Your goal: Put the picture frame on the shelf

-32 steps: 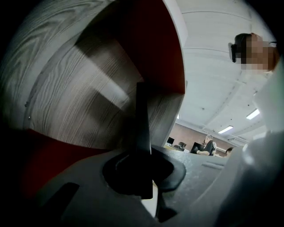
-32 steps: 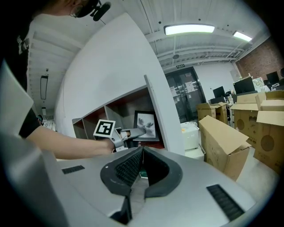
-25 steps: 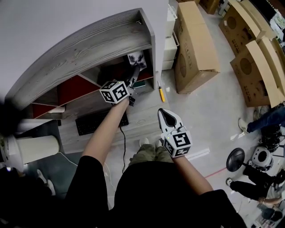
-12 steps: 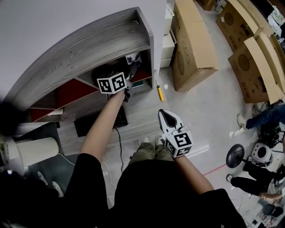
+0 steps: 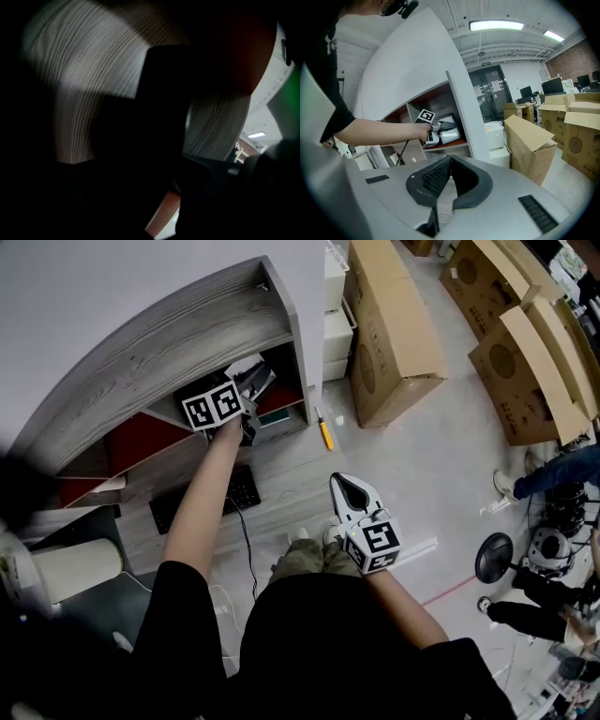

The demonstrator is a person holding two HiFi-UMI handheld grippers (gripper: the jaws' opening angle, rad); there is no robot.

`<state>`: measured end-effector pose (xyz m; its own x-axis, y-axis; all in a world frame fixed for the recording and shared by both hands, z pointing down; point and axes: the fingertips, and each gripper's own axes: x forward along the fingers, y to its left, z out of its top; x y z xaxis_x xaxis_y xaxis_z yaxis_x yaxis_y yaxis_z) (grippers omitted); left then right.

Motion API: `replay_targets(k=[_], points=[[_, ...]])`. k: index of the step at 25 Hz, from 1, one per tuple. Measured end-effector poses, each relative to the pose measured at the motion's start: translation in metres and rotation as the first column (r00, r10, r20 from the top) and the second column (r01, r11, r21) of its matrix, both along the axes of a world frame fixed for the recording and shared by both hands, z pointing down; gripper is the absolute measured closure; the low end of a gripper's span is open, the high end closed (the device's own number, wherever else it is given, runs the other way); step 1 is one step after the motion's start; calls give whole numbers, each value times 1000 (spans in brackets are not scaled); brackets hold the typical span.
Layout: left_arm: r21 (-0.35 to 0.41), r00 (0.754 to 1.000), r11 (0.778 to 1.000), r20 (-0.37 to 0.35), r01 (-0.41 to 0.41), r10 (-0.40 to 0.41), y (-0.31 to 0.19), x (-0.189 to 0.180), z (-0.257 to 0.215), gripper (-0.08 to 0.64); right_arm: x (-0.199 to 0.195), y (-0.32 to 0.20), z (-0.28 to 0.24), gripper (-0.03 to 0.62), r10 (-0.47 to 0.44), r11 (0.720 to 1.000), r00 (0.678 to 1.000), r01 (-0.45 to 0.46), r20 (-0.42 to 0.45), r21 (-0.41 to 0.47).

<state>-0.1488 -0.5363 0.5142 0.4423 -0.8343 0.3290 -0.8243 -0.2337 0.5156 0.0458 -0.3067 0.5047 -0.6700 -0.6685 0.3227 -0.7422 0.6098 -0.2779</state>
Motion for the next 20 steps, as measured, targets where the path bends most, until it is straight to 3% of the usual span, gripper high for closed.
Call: replay_targets(k=[13, 20], points=[[-25, 982, 997, 171, -78, 81, -16, 18, 0, 242, 11, 18, 5, 579, -5, 1000, 1000, 4, -12, -26], [-66, 957, 989, 253, -129, 141, -12, 18, 2, 231, 10, 24, 6, 580, -28, 999, 999, 27, -20, -26]])
